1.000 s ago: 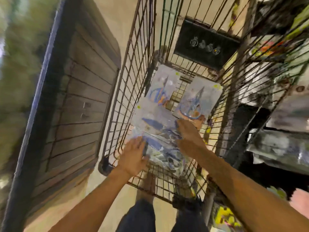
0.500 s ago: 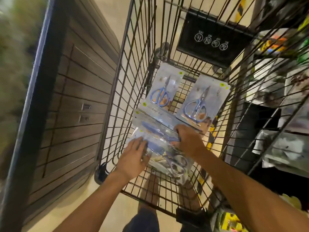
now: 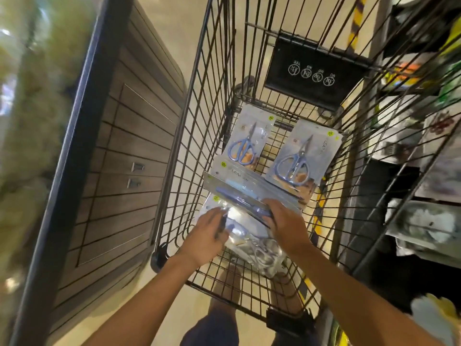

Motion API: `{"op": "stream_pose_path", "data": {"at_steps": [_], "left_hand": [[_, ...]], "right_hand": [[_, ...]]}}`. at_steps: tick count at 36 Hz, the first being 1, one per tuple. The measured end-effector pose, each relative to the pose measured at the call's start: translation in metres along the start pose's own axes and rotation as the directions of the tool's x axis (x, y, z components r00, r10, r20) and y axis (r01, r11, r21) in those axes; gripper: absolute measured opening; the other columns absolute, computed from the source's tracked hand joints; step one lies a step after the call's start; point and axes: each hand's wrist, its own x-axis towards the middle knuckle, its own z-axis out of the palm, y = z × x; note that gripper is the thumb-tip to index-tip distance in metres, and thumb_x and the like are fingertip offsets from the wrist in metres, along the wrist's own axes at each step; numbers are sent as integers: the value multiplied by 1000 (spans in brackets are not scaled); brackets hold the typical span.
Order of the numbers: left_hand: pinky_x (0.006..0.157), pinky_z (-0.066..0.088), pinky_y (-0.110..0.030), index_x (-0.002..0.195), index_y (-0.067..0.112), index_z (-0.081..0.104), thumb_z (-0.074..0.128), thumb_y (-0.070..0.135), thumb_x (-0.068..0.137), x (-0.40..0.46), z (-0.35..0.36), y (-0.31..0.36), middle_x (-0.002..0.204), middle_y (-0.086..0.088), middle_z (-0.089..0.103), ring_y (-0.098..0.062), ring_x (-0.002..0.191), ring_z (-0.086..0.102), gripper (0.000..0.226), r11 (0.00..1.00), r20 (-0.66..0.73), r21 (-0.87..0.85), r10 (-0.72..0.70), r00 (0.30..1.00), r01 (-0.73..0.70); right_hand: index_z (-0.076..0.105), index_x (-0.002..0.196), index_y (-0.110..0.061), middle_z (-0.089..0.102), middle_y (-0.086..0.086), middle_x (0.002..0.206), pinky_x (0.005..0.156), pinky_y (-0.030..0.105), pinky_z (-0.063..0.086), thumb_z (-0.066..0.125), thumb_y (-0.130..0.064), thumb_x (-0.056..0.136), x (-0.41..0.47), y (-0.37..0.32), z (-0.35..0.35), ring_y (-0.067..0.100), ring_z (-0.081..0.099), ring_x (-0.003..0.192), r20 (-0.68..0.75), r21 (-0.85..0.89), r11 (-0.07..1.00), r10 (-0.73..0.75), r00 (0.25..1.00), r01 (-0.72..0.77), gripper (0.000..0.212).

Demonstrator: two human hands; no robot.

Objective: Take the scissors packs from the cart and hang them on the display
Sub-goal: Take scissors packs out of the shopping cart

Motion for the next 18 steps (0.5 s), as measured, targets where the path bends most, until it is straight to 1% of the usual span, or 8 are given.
{"op": "stream_pose_path", "data": {"at_steps": [4, 7, 9, 11, 12, 14, 16, 18], "left_hand": [[117, 26, -23, 157, 22, 35, 59, 28, 104, -4, -8, 13, 156, 2, 39, -14, 145, 37, 58, 979, 10, -191, -70, 998, 71], [113, 43, -32, 145, 35, 38, 66, 15, 100, -10, -16, 33, 140, 9, 47, -15, 138, 49, 57, 895, -23, -435, -119, 993, 97], [95, 56, -24, 133, 37, 41, 67, 4, 97, -14, -21, 48, 128, 20, 53, 4, 117, 61, 55, 780, -35, -620, -137, 990, 86], [78, 58, -20, 140, 33, 37, 68, 2, 95, -14, -22, 58, 121, 22, 56, 17, 96, 64, 63, 680, -55, -730, -159, 986, 69], [75, 59, -21, 145, 31, 33, 69, 2, 94, -14, -22, 61, 122, 19, 60, 15, 96, 66, 69, 634, -63, -771, -167, 984, 58], [81, 63, -32, 153, 28, 31, 74, 5, 91, -13, -21, 66, 124, 7, 70, -5, 107, 72, 79, 554, -74, -832, -182, 981, 40], [90, 62, -47, 155, 33, 30, 79, 6, 87, -12, -20, 69, 125, -1, 73, -21, 112, 73, 87, 481, -90, -876, -216, 972, 26], [96, 59, -52, 154, 35, 34, 83, 5, 83, -9, -18, 68, 131, -6, 70, -23, 115, 72, 91, 453, -132, -891, -244, 961, -7]], "right_hand": [[62, 124, -21, 74, 0, 100, 70, 36, 55, 72, -18, 90, -7, -4, -15, 28, 71, 83, 16, 25, 999, 37, 999, -37, 35], [58, 119, -34, 70, -11, 99, 76, 41, 59, 72, -22, 91, -13, -12, -34, 13, 69, 88, 126, 303, 930, 176, 976, -207, 34], [59, 121, -36, 70, -8, 109, 84, 42, 60, 72, -19, 91, -17, -21, -44, 14, 69, 98, 183, 500, 816, 225, 957, -288, 37], [59, 121, -36, 70, -5, 115, 81, 30, 61, 72, -12, 91, -19, -30, -52, 11, 70, 101, 219, 613, 721, 240, 946, -324, 41], [59, 120, -35, 70, -6, 115, 77, 21, 59, 71, -9, 92, -20, -35, -54, 3, 71, 97, 244, 649, 681, 236, 941, -339, 41], [58, 121, -34, 69, -11, 115, 71, 10, 54, 69, -7, 93, -22, -40, -56, -8, 69, 90, 300, 689, 624, 219, 929, -369, 40], [58, 126, -32, 70, -11, 116, 71, 11, 54, 68, -8, 95, -23, -43, -54, -5, 71, 91, 331, 702, 601, 199, 922, -382, 40], [56, 129, -31, 71, -9, 117, 76, 16, 56, 67, -8, 96, -22, -46, -50, 1, 72, 98, 328, 704, 605, 187, 926, -372, 42]]}}
